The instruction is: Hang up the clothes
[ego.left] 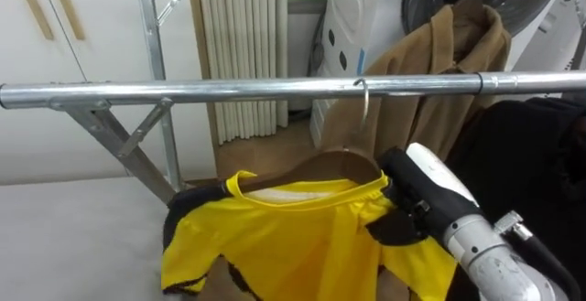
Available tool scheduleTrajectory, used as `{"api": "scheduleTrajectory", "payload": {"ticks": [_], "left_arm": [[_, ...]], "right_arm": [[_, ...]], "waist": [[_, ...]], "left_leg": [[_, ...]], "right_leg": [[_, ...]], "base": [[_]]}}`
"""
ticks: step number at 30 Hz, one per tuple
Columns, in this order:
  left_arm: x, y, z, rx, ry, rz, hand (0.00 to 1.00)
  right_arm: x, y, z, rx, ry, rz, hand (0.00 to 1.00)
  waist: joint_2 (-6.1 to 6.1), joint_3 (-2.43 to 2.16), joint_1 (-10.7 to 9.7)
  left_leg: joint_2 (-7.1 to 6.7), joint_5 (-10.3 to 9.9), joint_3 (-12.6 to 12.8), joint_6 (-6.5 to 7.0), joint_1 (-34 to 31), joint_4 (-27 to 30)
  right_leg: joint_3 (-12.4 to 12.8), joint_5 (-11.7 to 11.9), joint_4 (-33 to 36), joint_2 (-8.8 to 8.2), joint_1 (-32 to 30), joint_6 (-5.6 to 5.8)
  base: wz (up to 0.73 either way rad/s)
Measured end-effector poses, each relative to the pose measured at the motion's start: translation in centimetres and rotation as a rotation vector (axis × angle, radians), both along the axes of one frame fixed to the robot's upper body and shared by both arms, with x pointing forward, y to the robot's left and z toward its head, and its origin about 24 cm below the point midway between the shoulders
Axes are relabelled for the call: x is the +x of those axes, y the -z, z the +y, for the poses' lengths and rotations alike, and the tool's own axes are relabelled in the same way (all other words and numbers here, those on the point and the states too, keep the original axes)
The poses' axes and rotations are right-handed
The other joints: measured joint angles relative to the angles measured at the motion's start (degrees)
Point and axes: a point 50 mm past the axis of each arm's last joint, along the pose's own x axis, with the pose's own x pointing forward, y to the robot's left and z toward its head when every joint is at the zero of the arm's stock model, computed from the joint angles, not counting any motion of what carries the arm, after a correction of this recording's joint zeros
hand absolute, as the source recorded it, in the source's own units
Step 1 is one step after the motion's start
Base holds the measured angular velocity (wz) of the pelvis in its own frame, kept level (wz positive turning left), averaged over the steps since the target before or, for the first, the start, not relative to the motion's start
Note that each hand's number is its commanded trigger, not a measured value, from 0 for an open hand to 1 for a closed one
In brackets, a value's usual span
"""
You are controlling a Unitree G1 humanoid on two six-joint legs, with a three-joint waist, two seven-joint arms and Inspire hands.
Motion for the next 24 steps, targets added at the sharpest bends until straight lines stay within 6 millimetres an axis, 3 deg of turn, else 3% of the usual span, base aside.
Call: {"api": "scheduleTrajectory", "payload": {"ticks": [7,15,24], "left_arm": [[0.0,0.0,0.2,-0.003,0.001,-0.002,0.00],[0.8,0.0,0.4,-0.017,0.040,-0.010,0.00],[1.2,-0.1,0.8,-0.019,0.046,-0.026,0.00]], "right_arm": [[0.0,0.0,-0.1,-0.047,0.010,-0.010,1.00],[0.0,0.2,0.1,0.016,-0.026,0.041,1.00],[0.9,1.1,0.1,0.040,-0.042,0.105,1.00]], "waist": [[-0.08,0.01,0.42],[0.33,0.24,2.21],[0.38,0.28,2.79]], "left_leg": [[0.06,-0.01,-0.12,0.00,0.53,-0.08],[0.06,0.07,-0.54,-0.12,0.86,-0.25],[0.08,0.14,-1.51,-0.23,0.80,-0.52]], "right_leg": [[-0.28,0.00,-0.13,0.01,0.66,0.00],[-0.96,-0.03,-0.15,-0.10,1.10,-0.09],[-1.64,-0.27,-0.17,-0.05,1.18,-0.39]], "base": [[0.00],[0.01],[0.03]]}}
